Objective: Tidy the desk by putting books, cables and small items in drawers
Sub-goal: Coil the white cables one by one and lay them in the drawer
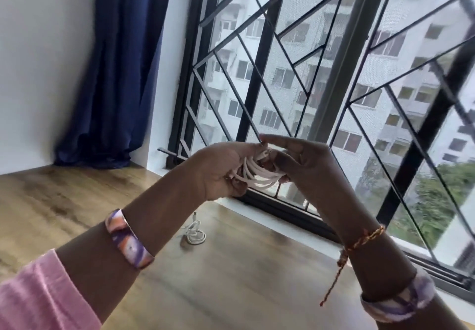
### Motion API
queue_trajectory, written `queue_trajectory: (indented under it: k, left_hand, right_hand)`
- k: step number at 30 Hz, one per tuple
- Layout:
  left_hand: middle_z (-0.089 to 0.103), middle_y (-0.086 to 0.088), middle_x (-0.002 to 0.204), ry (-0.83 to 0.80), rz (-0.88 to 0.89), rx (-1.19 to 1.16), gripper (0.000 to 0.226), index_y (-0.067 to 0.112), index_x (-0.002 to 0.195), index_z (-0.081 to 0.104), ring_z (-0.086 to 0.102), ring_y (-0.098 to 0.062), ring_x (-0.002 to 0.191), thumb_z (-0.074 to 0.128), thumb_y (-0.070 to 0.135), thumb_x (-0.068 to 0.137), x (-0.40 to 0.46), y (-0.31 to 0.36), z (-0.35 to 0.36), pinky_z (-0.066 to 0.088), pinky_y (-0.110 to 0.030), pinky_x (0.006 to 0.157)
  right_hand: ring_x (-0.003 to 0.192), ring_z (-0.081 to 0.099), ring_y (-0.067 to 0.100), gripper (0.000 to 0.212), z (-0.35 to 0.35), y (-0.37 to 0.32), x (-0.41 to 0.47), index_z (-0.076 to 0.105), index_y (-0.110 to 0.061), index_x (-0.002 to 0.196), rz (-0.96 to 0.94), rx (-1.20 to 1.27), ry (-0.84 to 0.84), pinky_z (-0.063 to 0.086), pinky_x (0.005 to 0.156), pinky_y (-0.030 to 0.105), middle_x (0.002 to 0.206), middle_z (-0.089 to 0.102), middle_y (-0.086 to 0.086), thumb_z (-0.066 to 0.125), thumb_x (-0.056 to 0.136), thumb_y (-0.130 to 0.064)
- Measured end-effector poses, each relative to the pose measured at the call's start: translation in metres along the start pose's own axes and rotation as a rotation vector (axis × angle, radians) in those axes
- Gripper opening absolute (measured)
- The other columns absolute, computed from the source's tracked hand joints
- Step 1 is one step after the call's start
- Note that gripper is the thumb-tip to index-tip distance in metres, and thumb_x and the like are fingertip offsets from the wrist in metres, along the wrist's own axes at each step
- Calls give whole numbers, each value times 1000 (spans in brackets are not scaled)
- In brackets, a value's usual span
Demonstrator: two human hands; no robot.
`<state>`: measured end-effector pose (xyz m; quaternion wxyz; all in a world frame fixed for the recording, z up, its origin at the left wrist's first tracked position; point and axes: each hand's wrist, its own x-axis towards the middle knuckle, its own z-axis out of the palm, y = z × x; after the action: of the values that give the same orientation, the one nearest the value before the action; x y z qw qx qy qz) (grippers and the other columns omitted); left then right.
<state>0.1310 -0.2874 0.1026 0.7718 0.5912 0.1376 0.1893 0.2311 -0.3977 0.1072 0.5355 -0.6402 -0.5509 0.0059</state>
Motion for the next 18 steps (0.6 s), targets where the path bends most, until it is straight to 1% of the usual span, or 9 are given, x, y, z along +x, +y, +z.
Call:
queue_trajectory:
  k: [1,3,5,7,9,11,12,15,18]
  left_hand:
    - [55,1,56,3,-4,-17,22,11,66,60,42,-11,56,61,26,83,7,2,4,27,-21,52]
    - [55,0,57,-1,5,-33,22,11,68,59,43,-13,57,60,26,83,22,7,12,32,-23,50]
    - [57,0,55,-11,7,-30,20,10,71,61,44,-13,58,59,25,84,32,9,19,35,-23,49]
    - [57,2,54,-46,41,-23,22,10,76,62,44,-11,55,56,28,87,35,11,24,37,-21,43]
    - [53,2,59,-53,116,25,31,11,79,61,41,-10,54,51,38,91,36,13,29,36,-20,41]
    - [51,0,69,-16,212,189,37,12,79,62,39,-12,60,48,45,90,36,13,30,33,-21,46]
    - [51,-1,72,1,268,281,39,13,76,63,38,-13,63,48,47,88,36,13,29,31,-22,48]
    - [54,-3,73,13,412,451,39,16,70,63,39,-16,61,48,46,90,33,13,19,31,-19,44]
    - [44,-10,65,6,506,535,33,15,68,59,33,-15,52,51,38,91,25,12,7,28,-22,43]
  right_hand:
    - [64,59,5,32,-5,1,5,68,-33,102,-10,-2,7,49,58,21,73,73,-5,60,87,-5]
    - [68,63,2,34,-19,2,13,67,-33,101,-45,-8,-7,49,60,14,75,73,-14,63,84,-4]
    - [75,68,0,33,-28,1,15,69,-30,99,-76,-28,-12,51,64,13,82,72,-15,67,79,-4]
    - [73,68,-2,28,-32,1,17,72,-27,92,-102,-26,55,50,61,13,80,72,-15,70,77,-3]
    - [77,66,-1,21,-32,3,21,71,-26,81,-143,-62,166,52,69,20,84,70,-15,71,77,-5]
    - [84,64,6,17,-28,7,26,68,-27,74,-186,-147,259,54,80,33,88,65,-8,70,80,-11]
    - [80,65,8,15,-25,8,27,66,-26,73,-187,-155,278,54,77,37,84,65,-6,68,82,-13]
    - [63,61,4,13,-14,7,28,60,-22,74,-151,-132,333,51,62,34,69,63,-9,62,87,-21]
    - [64,59,19,16,-4,1,30,58,-19,76,-161,-133,382,50,63,44,68,62,-2,55,89,-28]
